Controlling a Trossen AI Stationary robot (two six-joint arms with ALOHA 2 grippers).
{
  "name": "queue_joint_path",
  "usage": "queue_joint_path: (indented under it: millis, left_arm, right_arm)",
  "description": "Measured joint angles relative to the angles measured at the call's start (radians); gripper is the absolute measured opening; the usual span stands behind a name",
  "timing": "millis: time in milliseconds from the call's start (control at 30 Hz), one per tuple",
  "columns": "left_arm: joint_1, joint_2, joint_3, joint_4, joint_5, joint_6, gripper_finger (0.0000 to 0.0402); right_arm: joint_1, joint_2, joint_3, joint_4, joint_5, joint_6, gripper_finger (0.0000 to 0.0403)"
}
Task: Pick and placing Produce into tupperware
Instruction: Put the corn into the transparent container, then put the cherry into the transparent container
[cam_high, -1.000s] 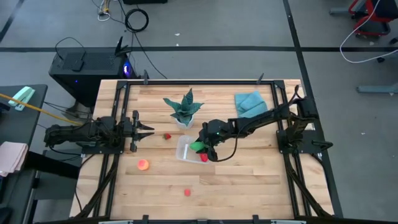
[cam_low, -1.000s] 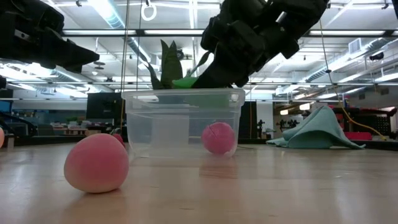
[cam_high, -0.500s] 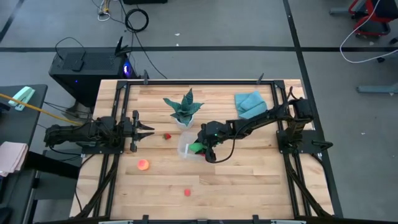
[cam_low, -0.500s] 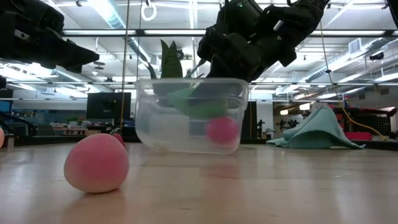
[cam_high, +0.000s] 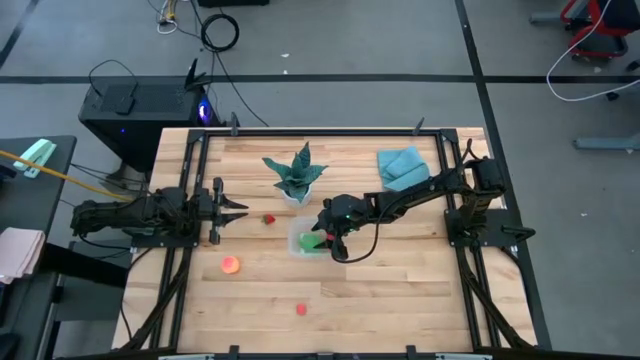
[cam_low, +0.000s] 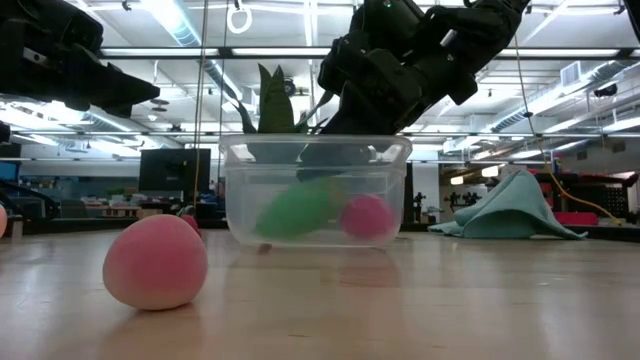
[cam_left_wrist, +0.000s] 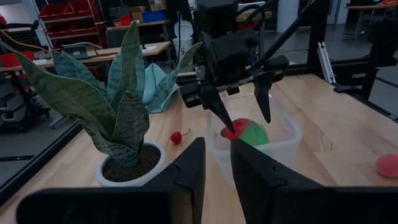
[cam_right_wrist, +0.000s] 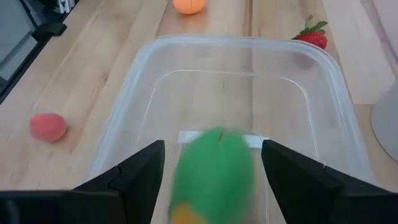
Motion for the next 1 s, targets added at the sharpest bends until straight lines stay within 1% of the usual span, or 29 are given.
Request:
queue_joint_path:
  millis: [200, 267, 500, 633, 733, 800, 1000]
  left_arm:
    - [0.0, 0.0, 0.0, 0.0, 0.0, 0.0, 0.0081]
    - [0.0, 0.0, 0.0, 0.0, 0.0, 0.0, 0.0084]
    - [0.0, 0.0, 0.0, 0.0, 0.0, 0.0, 0.0082]
    - [0.0, 0.0, 0.0, -0.007, 0.0, -0.001, 0.0079]
    - [0.0, 0.0, 0.0, -0.007, 0.0, -0.001, 0.0083]
    - [0.0, 0.0, 0.0, -0.007, 0.0, -0.001, 0.0086]
    - [0.0, 0.0, 0.0, -0.005, 0.0, -0.001, 0.0082]
  right_arm:
    - [0.0, 0.0, 0.001, -0.003, 0.0, 0.0, 0.028]
    - [0.0, 0.0, 0.017, -0.032, 0.0, 0.0, 0.0279]
    - [0.0, -0.047, 0.132, -0.21, 0.004, -0.032, 0.0275]
    - [-0.005, -0.096, 0.157, -0.329, 0.022, -0.058, 0.0274]
    - [-0.025, -0.153, 0.141, -0.425, 0.093, -0.061, 0.0274]
    - [-0.049, -0.194, 0.114, -0.454, 0.131, -0.061, 0.0273]
    - [-0.159, -0.297, -0.007, -0.422, 0.167, -0.053, 0.0272]
